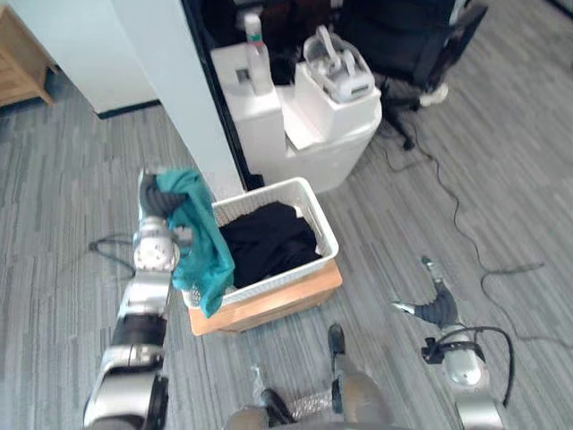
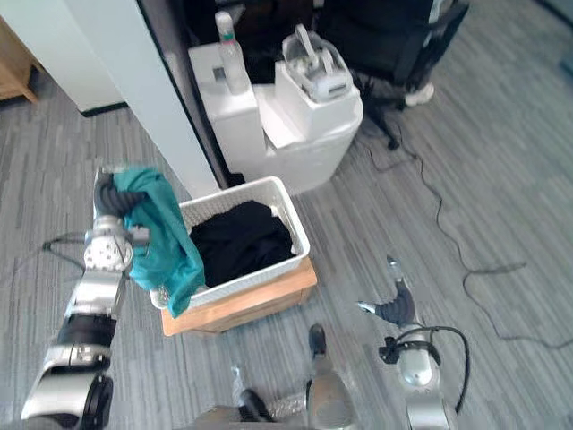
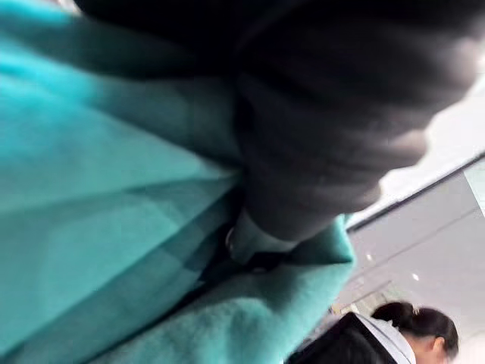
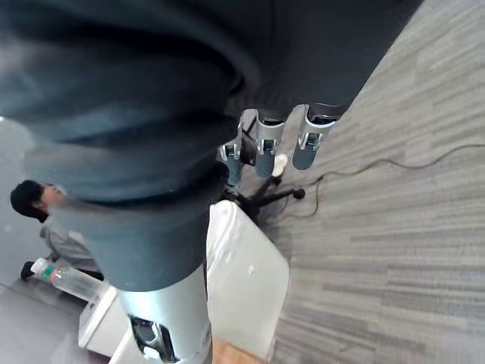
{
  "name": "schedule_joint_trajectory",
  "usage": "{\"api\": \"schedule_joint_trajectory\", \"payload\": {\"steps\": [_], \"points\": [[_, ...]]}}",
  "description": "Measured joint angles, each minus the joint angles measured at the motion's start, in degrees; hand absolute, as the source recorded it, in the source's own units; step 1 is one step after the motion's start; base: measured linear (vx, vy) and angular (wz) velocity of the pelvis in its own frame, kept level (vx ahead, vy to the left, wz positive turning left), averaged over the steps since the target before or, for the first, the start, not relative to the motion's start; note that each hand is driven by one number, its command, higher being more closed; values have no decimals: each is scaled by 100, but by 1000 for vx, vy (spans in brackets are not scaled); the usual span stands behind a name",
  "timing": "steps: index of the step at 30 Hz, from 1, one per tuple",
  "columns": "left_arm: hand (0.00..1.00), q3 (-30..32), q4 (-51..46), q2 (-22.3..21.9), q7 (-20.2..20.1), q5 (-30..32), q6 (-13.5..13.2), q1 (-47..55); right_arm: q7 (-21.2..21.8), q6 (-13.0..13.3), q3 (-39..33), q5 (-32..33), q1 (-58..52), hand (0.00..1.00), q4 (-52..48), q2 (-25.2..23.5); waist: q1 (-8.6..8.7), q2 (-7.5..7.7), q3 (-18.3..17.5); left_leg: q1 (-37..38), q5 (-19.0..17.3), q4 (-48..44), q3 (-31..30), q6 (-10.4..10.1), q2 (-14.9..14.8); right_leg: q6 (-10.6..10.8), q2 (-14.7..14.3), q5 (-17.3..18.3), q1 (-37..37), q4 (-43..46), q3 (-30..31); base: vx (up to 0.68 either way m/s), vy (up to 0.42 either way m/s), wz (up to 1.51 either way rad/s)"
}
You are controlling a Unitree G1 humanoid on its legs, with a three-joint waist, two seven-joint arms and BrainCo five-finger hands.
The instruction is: Tidy the bed and pick cloth on bed and put in laundry
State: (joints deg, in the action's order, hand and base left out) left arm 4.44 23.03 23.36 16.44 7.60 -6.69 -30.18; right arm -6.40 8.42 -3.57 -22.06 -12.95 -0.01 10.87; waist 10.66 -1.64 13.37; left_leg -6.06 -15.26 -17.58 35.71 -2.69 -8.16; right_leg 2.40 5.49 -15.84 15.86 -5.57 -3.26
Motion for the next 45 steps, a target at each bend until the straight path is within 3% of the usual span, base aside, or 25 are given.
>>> {"api": "schedule_joint_trajectory", "payload": {"steps": [3, 8, 9, 16, 17, 23, 28, 31, 34, 36, 40, 41, 45], "points": [[100, -53, 42, -88, 2, 104, -1, -25, -27, 6, 136, 1, -115, 0, -309, -135, 128, -16, 118, -36, -55, -97, 136, 1, -95, 5, -63, -4, 43, 0, 54, -35, -23, -18], [100, -218, 380, -534, -13, 104, -3, 37, -99, 14, 478, -1, -193, 0, -550, -241, 110, -48, 256, -13, -83, -167, 332, -45, -223, 5, -152, -4, 62, 1, 119, 10, -18, -11], [0, -223, 380, -668, -15, 105, -5, 137, -108, 15, 522, -4, -189, 0, -647, -304, 111, -57, 293, -6, -93, -195, 422, -64, -267, 5, -171, -4, 71, 1, 137, 17, -10, -11], [0, -281, 409, -1313, -148, 104, -5, 1002, -130, 14, 663, -46, -213, 0, -791, -439, 64, -59, 294, 21, -105, -250, 664, -92, -382, -6, -244, 7, 95, 2, 179, 19, -8, -6], [0, -280, 410, -1387, -148, 104, -3, 1074, -133, 14, 677, -46, -224, 0, -791, -468, -27, -59, 294, 24, -105, -251, 664, -93, -382, -5, -240, 8, 95, 15, 174, 0, 0, 0], [0, -168, 410, -1417, -137, 79, 7, 1171, -140, 14, 698, -44, -263, 0, -629, -488, -77, -60, 293, 40, -94, -250, 531, -102, -381, -23, -210, 53, 22, 54, 15, -4, 4, 11], [0, -167, -150, -1416, -192, -483, 5, 1531, -127, 1, 683, 0, -258, 0, 109, -479, -211, -62, 270, 91, -61, -212, 342, -141, -372, -25, -192, 80, -72, 25, -90, 25, 9, 14], [0, -154, -669, -1407, -446, -726, -16, 2133, -78, -33, 681, 134, -264, 0, 856, -484, -228, -72, 236, 302, 48, 12, 175, -153, -285, -25, -156, 107, -308, 1, -191, 45, 22, 23], [0, -141, -852, -1420, -627, -833, -27, 2684, 26, -112, 637, 165, -279, 0, 1486, -492, -275, -103, -34, 448, 74, 115, 43, -149, -251, -12, -137, 120, -494, -7, -304, 30, 46, 22], [0, -126, -973, -1452, -649, -935, -53, 2931, 51, -142, 606, 175, -331, 0, 1797, -490, -398, -94, -182, 543, 97, 201, -6, -143, -185, 8, -106, 137, -591, -10, -311, -10, 53, 15], [0, 40, -1032, -1528, -766, -1320, -135, 3232, 61, -230, 419, 176, -314, 0, 2544, -498, -427, -94, -315, 710, 212, 441, -261, -80, 4, 76, 60, 249, -866, -13, -549, -34, 52, 37], [0, 63, -1131, -1528, -805, -1513, -149, 3408, 70, -250, 340, 220, -283, 0, 2760, -496, -513, -82, -413, 717, 243, 519, -281, -88, 45, 81, 87, 253, -861, -13, -582, -43, 23, 17], [0, 77, -1229, -1583, -905, -1652, -272, 3960, 109, -279, 155, 245, -43, 0, 3519, -484, -528, -2, -519, 909, 383, 757, -429, -93, 136, 125, 141, 324, -1057, -15, -741, -31, 4, 22]]}}
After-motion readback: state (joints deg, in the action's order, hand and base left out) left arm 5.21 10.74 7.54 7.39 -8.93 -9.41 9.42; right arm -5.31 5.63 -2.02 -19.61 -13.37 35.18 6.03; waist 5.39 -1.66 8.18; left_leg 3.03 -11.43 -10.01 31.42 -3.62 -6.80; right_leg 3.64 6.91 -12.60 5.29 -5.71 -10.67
